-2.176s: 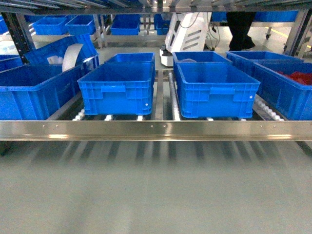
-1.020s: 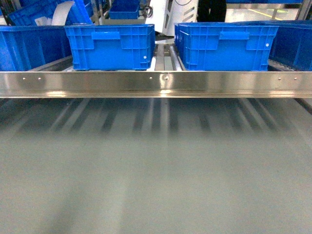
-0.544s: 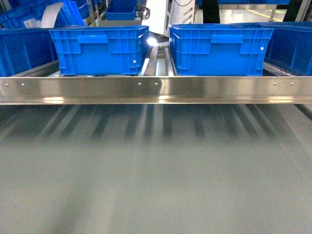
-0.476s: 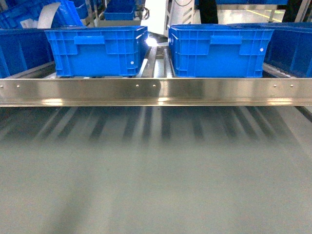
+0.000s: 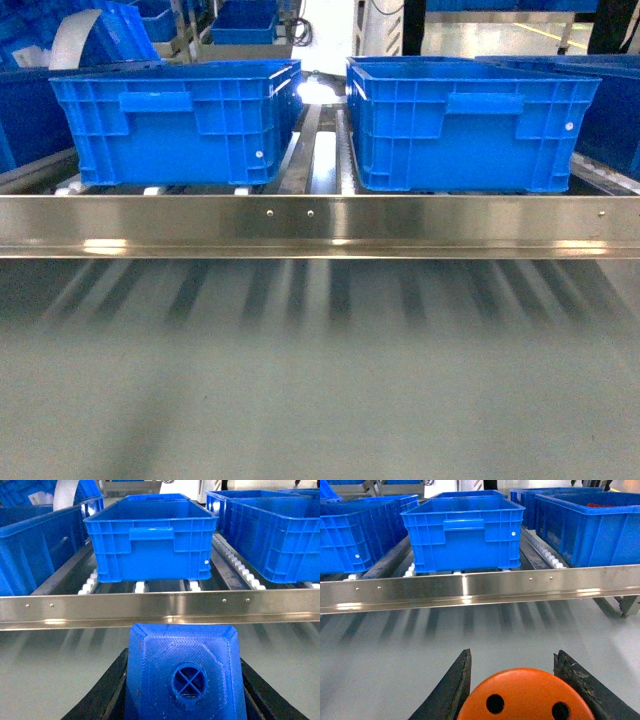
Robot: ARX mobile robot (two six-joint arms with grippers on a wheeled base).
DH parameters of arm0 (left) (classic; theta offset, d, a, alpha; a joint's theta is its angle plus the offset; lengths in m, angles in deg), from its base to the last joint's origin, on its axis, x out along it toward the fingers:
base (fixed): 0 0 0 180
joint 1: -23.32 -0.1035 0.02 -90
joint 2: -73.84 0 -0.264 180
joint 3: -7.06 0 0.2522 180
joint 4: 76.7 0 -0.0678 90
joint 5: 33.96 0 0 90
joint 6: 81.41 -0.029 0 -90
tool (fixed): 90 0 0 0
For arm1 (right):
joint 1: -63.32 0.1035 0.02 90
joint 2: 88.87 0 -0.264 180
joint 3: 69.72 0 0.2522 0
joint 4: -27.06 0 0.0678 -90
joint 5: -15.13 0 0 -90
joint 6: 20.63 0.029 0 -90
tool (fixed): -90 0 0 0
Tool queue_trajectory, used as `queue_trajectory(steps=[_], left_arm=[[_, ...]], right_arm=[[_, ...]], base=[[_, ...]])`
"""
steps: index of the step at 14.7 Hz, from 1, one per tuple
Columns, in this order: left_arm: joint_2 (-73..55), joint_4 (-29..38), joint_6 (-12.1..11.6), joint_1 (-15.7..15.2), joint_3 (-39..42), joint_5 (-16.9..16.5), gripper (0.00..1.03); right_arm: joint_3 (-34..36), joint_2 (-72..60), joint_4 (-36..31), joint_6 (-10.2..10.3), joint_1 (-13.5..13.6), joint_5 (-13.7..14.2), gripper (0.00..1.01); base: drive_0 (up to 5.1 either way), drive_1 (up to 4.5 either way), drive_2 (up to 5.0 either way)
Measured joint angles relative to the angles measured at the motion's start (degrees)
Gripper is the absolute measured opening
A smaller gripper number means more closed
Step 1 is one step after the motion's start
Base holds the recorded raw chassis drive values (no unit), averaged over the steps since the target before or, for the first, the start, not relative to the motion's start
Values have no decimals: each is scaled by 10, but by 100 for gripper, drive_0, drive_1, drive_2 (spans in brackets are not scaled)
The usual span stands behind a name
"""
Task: Sort blue parts and orange caps into right shelf containers
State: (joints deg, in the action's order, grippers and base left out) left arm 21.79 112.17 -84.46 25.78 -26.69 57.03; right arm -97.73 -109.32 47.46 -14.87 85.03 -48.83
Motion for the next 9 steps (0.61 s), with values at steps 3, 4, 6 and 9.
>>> queue_trajectory(steps=[3,4,6,9], left_arm=[[0,1,0,0,0,0,44],[0,0,0,0,0,0,44],[0,-1,0,0,0,0,44],[0,1,0,0,0,1,44]], right_arm=[[0,0,0,0,0,-1,42],[0,0,0,0,0,-1,42],[0,0,0,0,0,-1,42],[0,0,-1,0,0,-1,42]], base=[[2,404,-399],[4,406,-397],[13,415,-388],[8,410,-393]])
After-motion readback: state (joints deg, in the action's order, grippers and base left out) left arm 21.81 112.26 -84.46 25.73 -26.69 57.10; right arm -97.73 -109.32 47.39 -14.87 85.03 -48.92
